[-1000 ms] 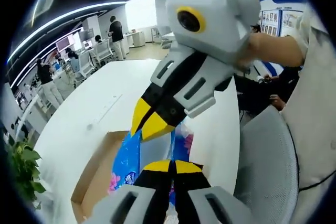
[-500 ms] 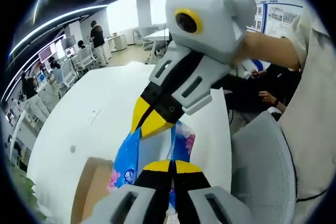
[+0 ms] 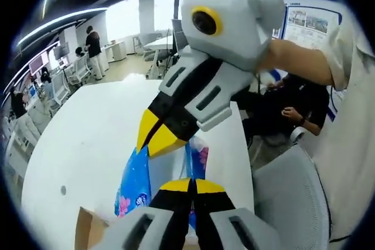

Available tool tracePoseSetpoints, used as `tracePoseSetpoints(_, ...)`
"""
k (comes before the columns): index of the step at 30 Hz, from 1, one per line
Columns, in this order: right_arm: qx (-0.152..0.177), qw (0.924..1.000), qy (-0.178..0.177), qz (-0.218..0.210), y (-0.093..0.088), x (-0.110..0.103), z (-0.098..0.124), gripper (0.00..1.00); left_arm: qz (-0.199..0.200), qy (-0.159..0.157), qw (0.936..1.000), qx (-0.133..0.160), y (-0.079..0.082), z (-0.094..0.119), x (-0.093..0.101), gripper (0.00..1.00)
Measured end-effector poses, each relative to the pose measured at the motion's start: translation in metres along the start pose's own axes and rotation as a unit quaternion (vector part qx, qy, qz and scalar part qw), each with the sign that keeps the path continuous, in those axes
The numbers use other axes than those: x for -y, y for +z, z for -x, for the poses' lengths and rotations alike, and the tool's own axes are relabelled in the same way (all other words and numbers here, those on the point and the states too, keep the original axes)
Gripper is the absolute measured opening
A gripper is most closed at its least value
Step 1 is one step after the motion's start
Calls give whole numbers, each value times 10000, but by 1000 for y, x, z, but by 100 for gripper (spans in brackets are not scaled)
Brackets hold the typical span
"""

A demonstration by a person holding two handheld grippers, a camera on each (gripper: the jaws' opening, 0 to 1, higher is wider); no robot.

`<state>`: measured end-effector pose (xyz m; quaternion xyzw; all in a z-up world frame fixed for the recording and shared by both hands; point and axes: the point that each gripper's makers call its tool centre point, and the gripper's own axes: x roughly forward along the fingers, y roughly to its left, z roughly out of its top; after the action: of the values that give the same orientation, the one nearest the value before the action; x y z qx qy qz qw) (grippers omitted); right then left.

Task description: Operate the shoe box by opening the lid, removing the specified soft item, and placing it in the target area until the item is outside and the box remains undamaged.

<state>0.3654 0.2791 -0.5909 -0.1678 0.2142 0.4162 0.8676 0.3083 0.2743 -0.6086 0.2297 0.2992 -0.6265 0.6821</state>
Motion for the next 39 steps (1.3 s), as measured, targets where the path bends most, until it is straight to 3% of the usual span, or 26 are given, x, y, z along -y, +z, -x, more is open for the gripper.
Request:
tracePoseSetpoints(14, -171, 9995, -53, -256, -45, 46, 25, 0, -107, -402, 9991, -64, 32, -60, -6, 0)
tracePoseSetpoints(26, -219, 9982, -130, -541, -72, 89, 46, 0, -19, -649, 9979, 14, 63, -107, -18, 0)
tracePoseSetpoints(39, -434, 9966, -135, -694, -103, 122, 45, 0, -22, -873, 9960, -196, 74, -154, -36, 0)
